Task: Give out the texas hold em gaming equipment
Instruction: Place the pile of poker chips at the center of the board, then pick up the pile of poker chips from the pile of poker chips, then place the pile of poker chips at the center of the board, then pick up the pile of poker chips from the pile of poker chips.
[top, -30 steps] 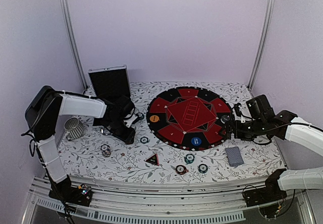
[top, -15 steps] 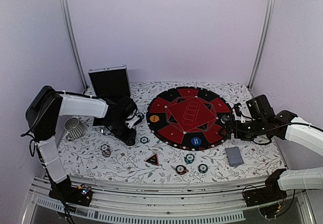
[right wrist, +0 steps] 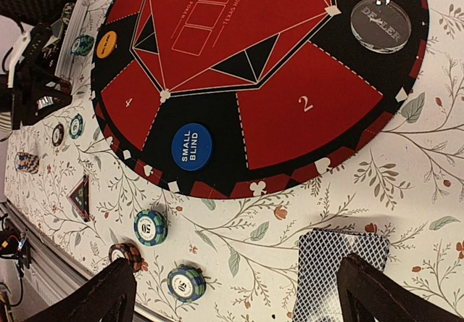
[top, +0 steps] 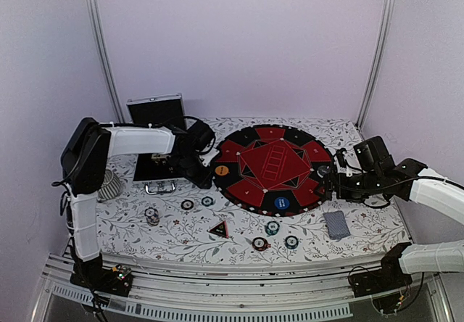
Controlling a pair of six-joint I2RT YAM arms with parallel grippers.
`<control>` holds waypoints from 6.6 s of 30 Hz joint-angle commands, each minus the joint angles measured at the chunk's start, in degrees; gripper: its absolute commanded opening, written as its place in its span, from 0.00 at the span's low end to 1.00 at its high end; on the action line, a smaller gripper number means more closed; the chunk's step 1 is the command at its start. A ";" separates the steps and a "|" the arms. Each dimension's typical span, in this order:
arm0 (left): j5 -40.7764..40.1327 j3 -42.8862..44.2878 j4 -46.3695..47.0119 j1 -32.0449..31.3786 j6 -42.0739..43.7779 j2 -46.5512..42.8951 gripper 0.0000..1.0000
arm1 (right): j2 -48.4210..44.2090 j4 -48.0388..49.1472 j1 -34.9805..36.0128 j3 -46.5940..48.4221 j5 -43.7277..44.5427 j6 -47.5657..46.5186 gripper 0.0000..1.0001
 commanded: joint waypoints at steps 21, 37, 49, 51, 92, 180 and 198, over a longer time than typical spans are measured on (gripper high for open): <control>-3.76 11.72 -5.64 2.89 2.34 10.51 0.54 | -1.02 -0.56 -0.01 -0.39 0.33 0.24 0.99; 3.36 8.20 -6.03 1.16 -0.23 -11.82 0.65 | -1.22 -0.56 -0.07 -0.13 0.51 0.34 0.99; -9.40 -19.97 -14.10 -0.16 -18.72 -36.82 0.98 | -1.96 0.23 -0.05 0.08 1.28 -1.99 0.99; -11.57 -22.35 -14.92 0.16 -22.02 -38.89 0.98 | -2.69 0.30 -0.08 -0.38 1.46 -2.34 0.99; -4.87 -40.66 -1.53 4.74 -25.18 -36.36 0.51 | -3.72 2.35 -0.07 -2.09 -0.16 -3.77 0.99; -10.32 -22.89 -8.07 -3.07 -21.58 -33.15 0.98 | -3.68 2.69 -0.07 -2.18 -0.48 -3.78 0.99; -3.44 -48.21 11.16 7.63 -30.93 -37.52 0.98 | -4.48 2.90 -0.08 -2.28 -0.89 -4.20 0.99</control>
